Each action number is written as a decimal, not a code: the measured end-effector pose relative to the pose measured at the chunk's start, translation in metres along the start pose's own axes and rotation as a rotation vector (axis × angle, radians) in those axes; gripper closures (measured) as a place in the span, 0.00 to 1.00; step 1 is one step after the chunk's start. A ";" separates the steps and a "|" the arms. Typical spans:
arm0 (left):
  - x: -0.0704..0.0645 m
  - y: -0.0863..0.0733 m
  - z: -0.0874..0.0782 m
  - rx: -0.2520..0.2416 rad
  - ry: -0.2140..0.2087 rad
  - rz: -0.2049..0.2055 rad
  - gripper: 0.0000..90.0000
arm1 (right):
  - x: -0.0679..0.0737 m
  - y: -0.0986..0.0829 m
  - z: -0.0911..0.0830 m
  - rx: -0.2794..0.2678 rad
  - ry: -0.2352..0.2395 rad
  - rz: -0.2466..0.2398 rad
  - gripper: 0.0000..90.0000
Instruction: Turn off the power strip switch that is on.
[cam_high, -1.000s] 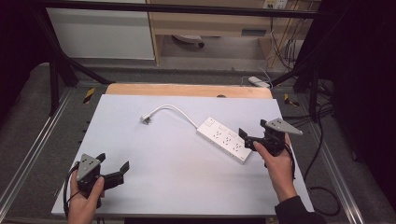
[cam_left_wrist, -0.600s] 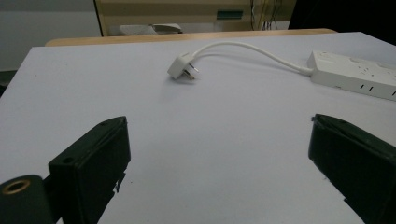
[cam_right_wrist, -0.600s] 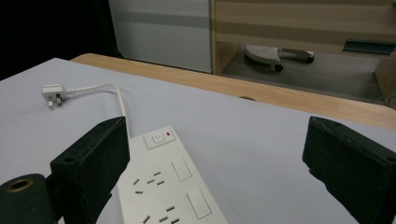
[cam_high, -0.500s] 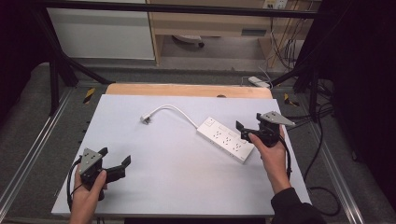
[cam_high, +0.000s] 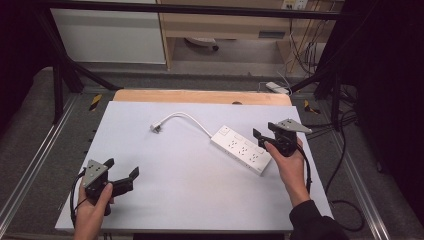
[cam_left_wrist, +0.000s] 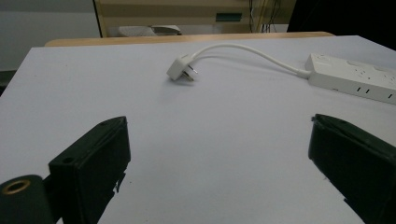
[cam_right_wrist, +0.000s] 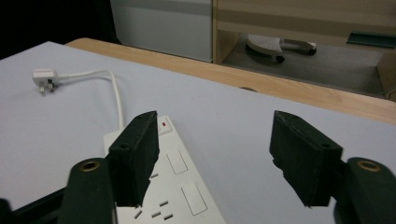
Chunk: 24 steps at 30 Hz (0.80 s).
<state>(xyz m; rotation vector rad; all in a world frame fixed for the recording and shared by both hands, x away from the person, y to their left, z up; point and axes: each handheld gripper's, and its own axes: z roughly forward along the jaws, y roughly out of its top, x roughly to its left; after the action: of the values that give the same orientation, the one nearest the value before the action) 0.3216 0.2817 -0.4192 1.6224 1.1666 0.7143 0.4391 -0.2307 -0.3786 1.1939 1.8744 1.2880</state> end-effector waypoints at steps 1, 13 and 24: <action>-0.001 0.000 0.000 -0.004 0.001 -0.002 0.06 | 0.000 -0.001 0.000 0.003 0.002 -0.007 0.45; 0.001 0.000 0.006 0.007 -0.003 0.008 0.06 | -0.009 -0.008 0.012 0.029 0.025 -0.003 0.87; 0.002 -0.001 0.011 0.021 0.002 0.010 0.06 | -0.021 -0.016 0.018 0.045 0.035 0.010 1.00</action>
<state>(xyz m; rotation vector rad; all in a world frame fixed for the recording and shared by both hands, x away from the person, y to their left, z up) 0.3316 0.2800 -0.4239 1.6460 1.1721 0.7128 0.4576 -0.2441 -0.4011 1.2122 1.9337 1.2863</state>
